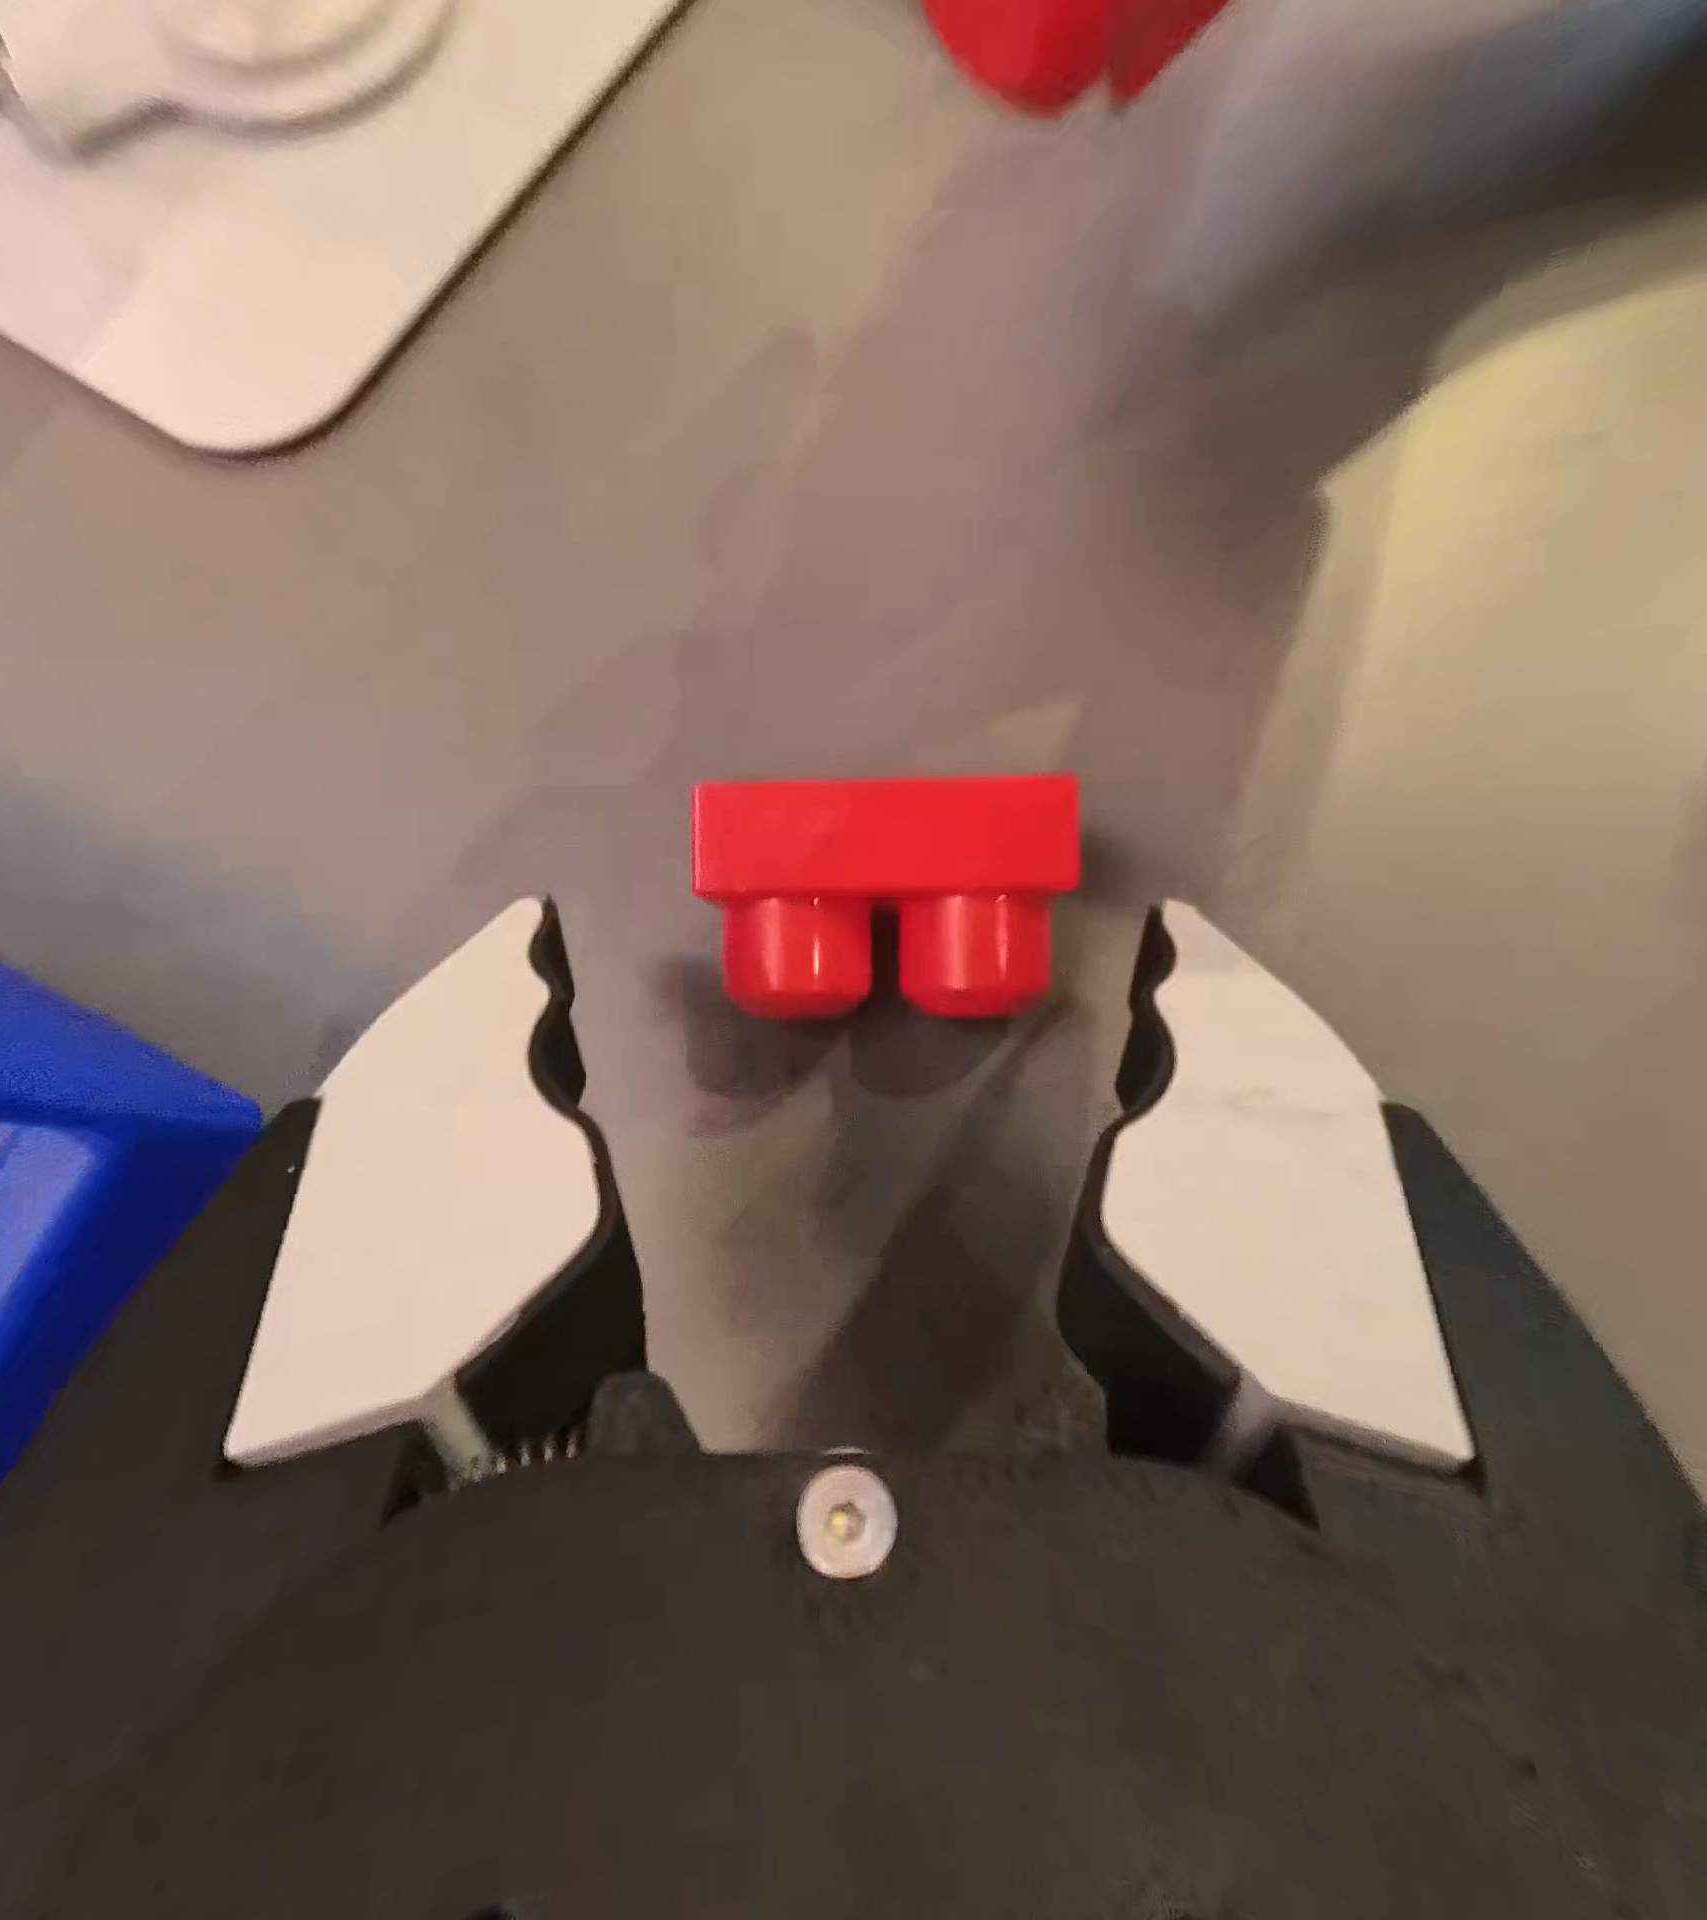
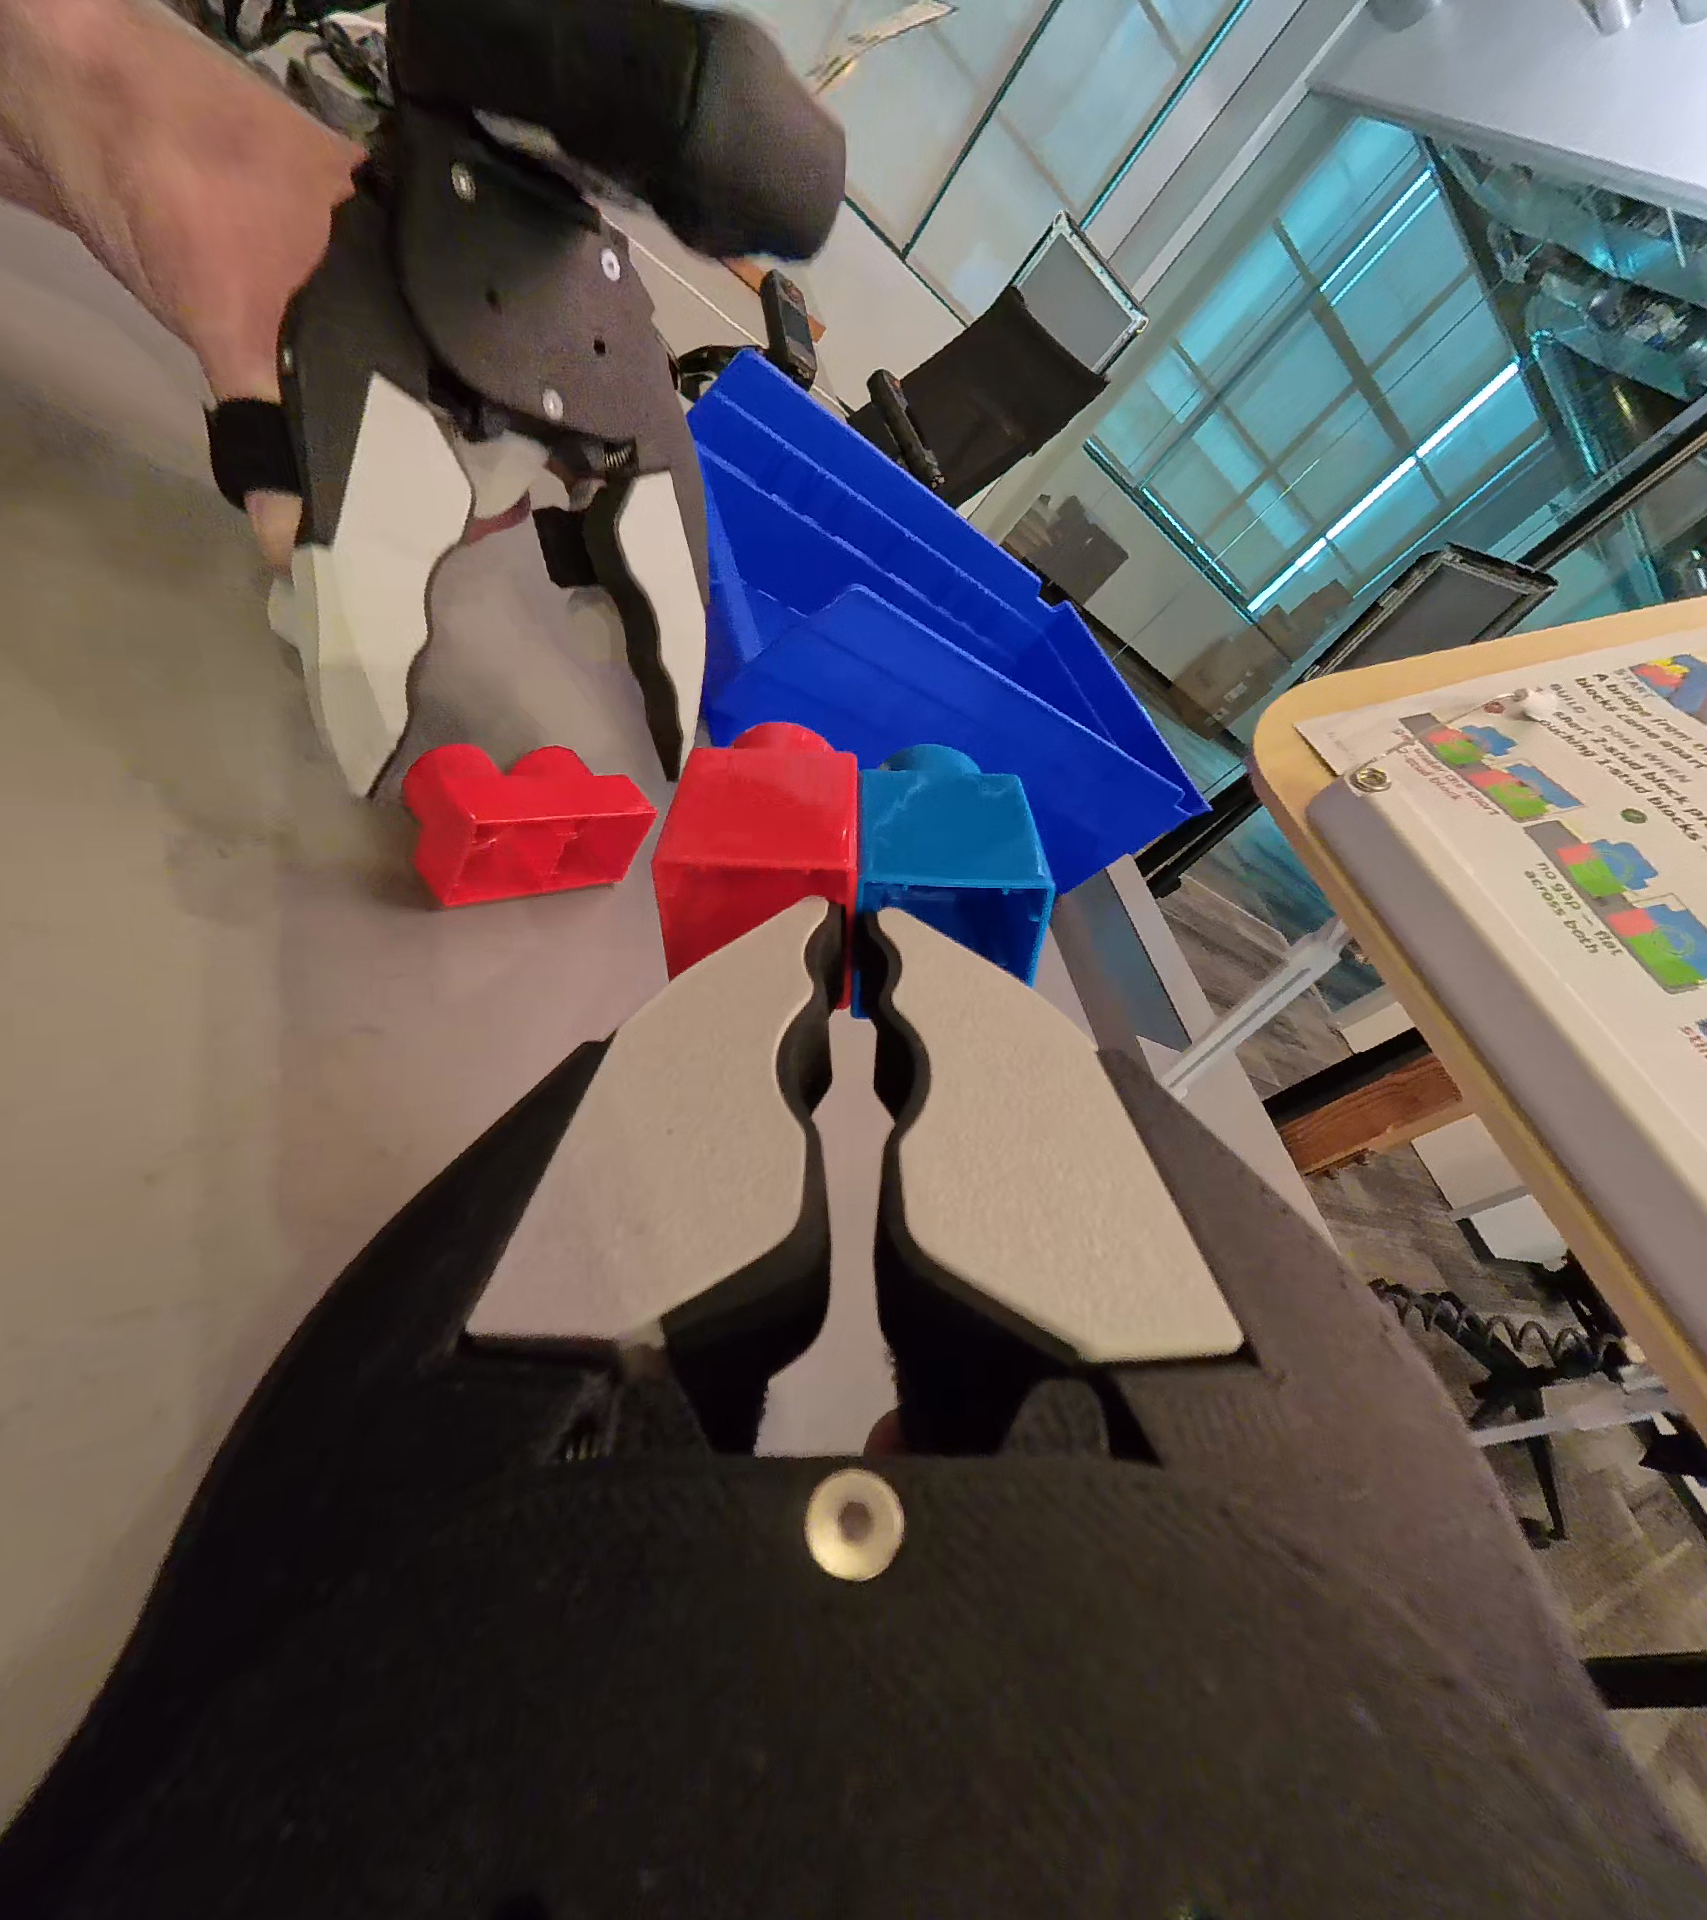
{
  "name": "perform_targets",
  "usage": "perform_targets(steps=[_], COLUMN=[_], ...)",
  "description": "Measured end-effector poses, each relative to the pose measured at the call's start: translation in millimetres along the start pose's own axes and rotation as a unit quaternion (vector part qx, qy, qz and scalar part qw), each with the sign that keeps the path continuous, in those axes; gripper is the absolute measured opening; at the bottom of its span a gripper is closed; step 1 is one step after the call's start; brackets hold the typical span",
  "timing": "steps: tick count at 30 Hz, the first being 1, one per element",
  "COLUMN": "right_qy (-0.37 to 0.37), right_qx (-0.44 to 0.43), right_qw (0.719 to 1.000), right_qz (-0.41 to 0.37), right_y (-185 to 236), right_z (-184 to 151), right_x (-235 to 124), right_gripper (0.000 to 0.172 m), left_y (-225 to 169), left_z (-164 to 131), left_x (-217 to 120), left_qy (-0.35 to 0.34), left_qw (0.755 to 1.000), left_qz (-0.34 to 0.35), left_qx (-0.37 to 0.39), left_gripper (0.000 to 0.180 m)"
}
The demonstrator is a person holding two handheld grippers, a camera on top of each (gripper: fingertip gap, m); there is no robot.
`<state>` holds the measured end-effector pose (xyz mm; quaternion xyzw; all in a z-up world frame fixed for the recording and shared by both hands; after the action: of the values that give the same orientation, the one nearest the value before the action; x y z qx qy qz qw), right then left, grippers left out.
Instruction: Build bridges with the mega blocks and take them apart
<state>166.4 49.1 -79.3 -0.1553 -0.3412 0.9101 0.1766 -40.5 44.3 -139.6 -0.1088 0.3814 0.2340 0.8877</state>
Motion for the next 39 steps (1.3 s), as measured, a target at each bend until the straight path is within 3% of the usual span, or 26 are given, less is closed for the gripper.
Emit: perform_targets(steps=[2, 5, 8, 12, 18, 26, 39], right_qy=[0.002, 0.003, 0.001, -0.008, -0.046, -0.072, -0.108], right_qx=[-0.001, 0.000, 0.007, 0.021, 0.047, 0.023, -0.010], right_qw=[1.000, 1.000, 1.000, 0.999, 0.994, 0.993, 0.988], right_qz=[0.003, 0.010, 0.020, 0.038, 0.085, 0.087, 0.110], right_y=[2, 4, 4, -3, -29, -49, -49], right_z=[0, -1, -2, -1, 14, 34, 57], right_x=[0, 1, 2, -3, -22, -43, -57], right_gripper=[0.003, 0.002, 0.002, 0.002, 0.002, 0.003, 0.003], left_y=[0, -2, -1, 0, -13, -35, -64], left_z=[-5, -3, 2, 19, 71, 135, 158], left_x=[10, 18, 23, 12, -24, -53, -64], left_qy=[0.023, 0.017, 0.007, -0.056, -0.118, -0.115, -0.113], left_qw=[1.000, 1.000, 1.000, 0.998, 0.985, 0.960, 0.938], left_qz=[-0.007, -0.019, -0.018, 0.001, 0.012, 0.019, -0.022], left_qx=[-0.003, -0.010, -0.008, 0.009, 0.123, 0.254, 0.328], left_gripper=[0.099, 0.074, 0.073, 0.072, 0.072, 0.073, 0.072])
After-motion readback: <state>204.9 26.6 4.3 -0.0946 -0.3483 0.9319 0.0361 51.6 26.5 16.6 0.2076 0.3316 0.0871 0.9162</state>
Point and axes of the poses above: each gripper's, where its closed fingertips meet, x out along the fingers, z out of its top, y = z × x across the jaws, the point moved 7 cm from there along -x, back along the fingers, and after that the axes turned 5 degrees about -x, right-handed, at the moved point
